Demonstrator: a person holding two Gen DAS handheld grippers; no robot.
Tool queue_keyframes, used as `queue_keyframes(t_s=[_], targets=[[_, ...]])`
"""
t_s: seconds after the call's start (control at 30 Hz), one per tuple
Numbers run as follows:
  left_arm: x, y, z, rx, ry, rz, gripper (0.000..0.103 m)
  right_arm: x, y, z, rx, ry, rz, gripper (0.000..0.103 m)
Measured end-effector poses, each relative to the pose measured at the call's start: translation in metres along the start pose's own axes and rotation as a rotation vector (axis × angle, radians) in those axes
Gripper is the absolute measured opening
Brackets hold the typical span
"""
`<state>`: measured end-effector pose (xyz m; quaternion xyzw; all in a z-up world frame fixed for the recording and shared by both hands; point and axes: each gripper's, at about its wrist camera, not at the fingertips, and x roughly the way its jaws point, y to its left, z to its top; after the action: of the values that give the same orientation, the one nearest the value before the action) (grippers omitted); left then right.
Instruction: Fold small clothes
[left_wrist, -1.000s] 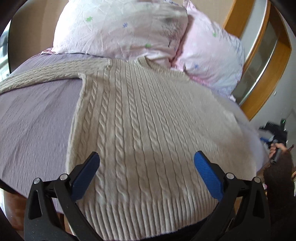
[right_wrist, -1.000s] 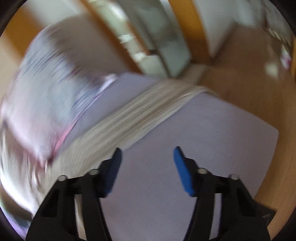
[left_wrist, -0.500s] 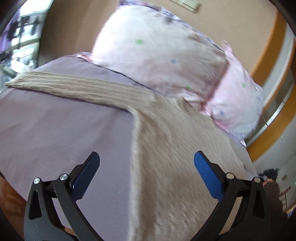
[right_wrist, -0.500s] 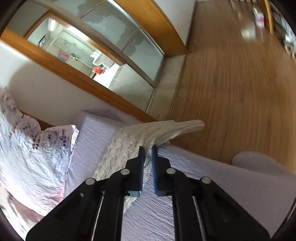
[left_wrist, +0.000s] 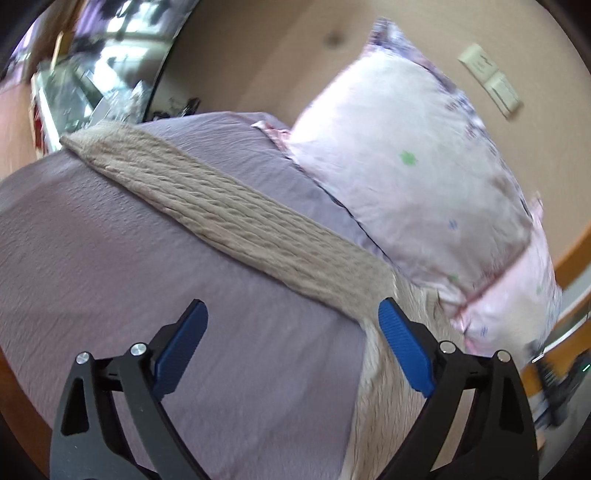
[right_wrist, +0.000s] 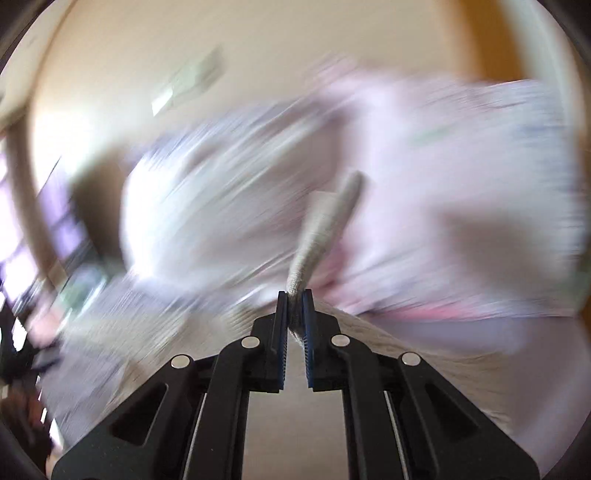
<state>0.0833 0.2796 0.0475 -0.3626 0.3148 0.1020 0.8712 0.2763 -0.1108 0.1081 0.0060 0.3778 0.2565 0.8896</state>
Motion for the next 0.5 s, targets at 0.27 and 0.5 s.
queue_keyframes(t_s=[0.27,0.5], targets=[[0.023,0.044,0.033,-0.148,0.024,0.078,0.088,0.024,0.042,-0.035,-0.025,0.117,0.08,0.068],[0.035,0.077,0.057,-0.357,0.018,0.07,0.076,-0.044,0.008,-0.063,0.01,0.042,0.032,0.081]])
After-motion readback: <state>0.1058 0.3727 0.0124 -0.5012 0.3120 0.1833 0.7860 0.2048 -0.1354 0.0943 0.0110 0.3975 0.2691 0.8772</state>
